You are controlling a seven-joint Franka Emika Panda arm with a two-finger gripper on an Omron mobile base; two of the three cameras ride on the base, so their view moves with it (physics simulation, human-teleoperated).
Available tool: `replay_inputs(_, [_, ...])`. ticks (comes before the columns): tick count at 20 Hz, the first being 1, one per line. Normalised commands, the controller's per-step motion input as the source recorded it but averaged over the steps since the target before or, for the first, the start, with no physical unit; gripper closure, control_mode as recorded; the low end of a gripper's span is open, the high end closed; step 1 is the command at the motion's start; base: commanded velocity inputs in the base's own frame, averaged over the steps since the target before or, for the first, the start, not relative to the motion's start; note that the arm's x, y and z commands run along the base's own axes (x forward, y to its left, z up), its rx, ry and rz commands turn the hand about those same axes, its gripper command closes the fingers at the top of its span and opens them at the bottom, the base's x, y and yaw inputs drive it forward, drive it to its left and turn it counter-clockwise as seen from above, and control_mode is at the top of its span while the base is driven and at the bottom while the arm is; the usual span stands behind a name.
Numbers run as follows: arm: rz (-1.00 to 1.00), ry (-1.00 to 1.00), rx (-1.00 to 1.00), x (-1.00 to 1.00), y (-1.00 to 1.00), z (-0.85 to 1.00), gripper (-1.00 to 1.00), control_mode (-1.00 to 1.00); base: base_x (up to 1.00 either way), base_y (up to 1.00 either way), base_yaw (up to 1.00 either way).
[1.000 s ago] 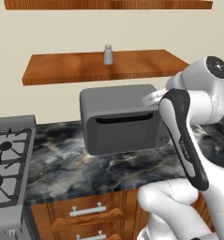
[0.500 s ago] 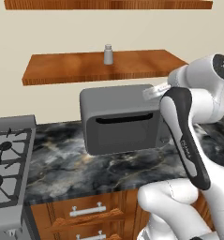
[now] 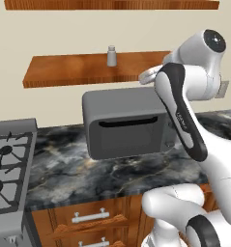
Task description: Retrieve the shaker from the cabinet and place it next the steak on a plate on the dining table.
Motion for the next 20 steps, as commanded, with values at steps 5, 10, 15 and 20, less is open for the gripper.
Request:
replay_inputs(5, [0.00, 0.01, 0.01, 0.36, 0.18, 0.06, -1.00, -1.00, 0.00, 0.00, 0.00])
replay_inputs(10, [0.00, 0.00, 0.03, 0.22, 0.19, 0.00, -1.00, -1.00, 0.00, 0.00, 0.00])
replay_inputs(15, [0.00, 0.00, 0.02, 0.29, 0.21, 0.00, -1.00, -1.00, 0.00, 0.00, 0.00])
replay_inputs(20, [0.00, 0.00, 0.01, 0.43, 0.15, 0.00, -1.00, -1.00, 0.00, 0.00, 0.00])
